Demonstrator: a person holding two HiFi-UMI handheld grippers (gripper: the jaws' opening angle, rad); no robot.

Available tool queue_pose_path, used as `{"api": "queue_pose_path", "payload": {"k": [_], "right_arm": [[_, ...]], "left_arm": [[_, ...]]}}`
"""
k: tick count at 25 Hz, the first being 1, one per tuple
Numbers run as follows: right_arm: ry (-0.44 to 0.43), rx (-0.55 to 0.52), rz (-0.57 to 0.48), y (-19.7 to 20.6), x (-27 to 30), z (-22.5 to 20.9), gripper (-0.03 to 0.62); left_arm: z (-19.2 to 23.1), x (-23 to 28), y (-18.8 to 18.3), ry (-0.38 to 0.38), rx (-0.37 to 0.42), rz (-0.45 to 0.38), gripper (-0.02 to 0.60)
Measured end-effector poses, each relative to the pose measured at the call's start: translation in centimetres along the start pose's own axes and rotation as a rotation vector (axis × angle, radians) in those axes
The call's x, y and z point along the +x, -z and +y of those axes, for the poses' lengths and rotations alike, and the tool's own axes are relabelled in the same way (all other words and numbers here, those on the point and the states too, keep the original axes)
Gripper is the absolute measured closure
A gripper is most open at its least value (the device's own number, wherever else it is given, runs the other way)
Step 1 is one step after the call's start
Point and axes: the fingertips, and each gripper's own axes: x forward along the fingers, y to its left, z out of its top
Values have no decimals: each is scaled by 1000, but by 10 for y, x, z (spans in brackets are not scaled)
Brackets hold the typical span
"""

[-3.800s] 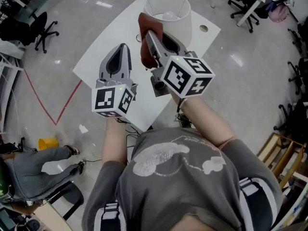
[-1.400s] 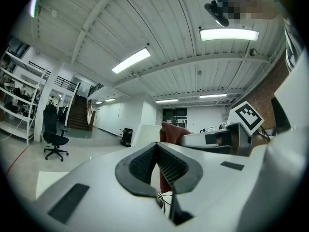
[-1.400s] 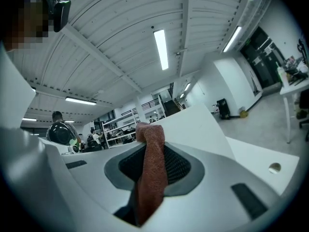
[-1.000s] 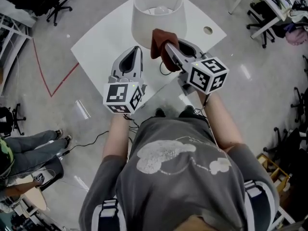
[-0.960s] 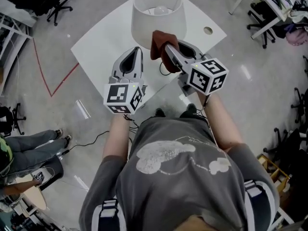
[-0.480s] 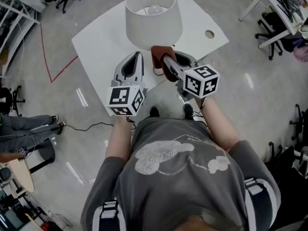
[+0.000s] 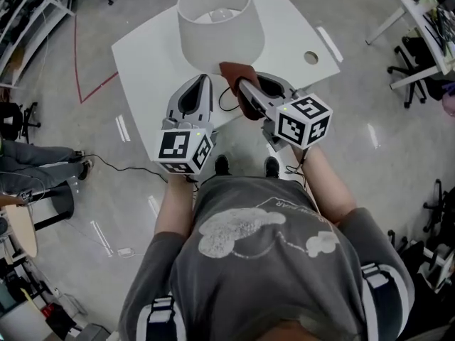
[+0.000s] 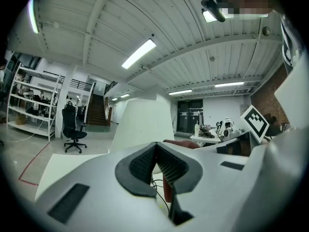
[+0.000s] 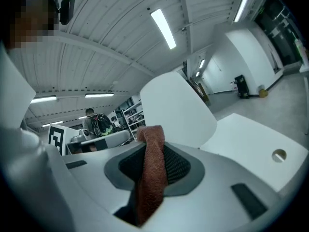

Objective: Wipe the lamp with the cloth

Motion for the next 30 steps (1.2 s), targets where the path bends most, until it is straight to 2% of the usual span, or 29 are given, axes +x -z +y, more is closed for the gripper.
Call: {"api": "queue_pose_path", "payload": {"k": [8,15,22,30], "right_arm": [[-173,-104,-115,-77,-11,14,508],[-226,-148,-144,-116,-20,5,508],[-251,-101,-65,-102,-7,-8,508],[-189,-36,26,-56,-3,-38,508]], "left_arm": [[-20,5,-62,-73,48,-128,574],[-47,8,-80,-124,62,-187,574],[-39,4,-65,-206,54,-160,574],[-36,12,-22,-216,13,-69,574]]}}
